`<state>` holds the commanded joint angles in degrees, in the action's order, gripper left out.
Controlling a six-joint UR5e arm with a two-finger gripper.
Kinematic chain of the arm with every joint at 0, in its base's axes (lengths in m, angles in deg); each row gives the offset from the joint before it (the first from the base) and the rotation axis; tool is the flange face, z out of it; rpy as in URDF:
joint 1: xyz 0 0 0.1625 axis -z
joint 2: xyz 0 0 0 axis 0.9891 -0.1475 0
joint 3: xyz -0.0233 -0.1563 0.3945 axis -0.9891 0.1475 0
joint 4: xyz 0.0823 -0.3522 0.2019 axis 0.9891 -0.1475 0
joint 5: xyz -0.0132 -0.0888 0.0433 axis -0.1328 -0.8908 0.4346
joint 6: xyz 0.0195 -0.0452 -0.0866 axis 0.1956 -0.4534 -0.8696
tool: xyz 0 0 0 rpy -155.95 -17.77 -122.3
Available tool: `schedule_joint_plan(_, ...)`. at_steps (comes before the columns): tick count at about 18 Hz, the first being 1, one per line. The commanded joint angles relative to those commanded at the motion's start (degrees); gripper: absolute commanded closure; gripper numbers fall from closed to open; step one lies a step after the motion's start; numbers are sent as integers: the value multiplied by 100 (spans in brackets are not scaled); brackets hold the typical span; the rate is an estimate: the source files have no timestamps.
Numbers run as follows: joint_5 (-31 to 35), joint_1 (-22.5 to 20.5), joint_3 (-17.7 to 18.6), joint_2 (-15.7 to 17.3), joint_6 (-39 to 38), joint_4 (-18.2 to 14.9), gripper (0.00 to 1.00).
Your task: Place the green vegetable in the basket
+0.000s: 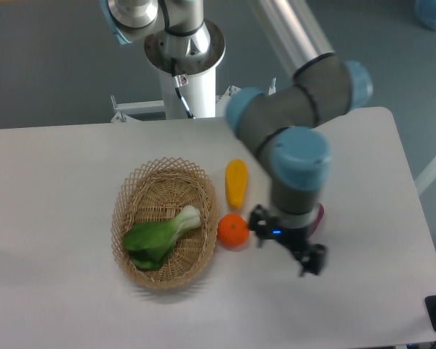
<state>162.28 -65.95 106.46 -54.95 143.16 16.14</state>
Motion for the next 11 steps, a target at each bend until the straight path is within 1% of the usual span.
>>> schedule_joint_plan(2,-9,-168,-272,-106,167,-106,0)
schedule_joint_plan(4,-9,-308,-501,-203,517,-325,0)
schedule_joint_plan(6,0,-422,-651,-282,685,-563,0)
schedule_joint_plan(11,70,-757,-871,-519,1178,-651,0)
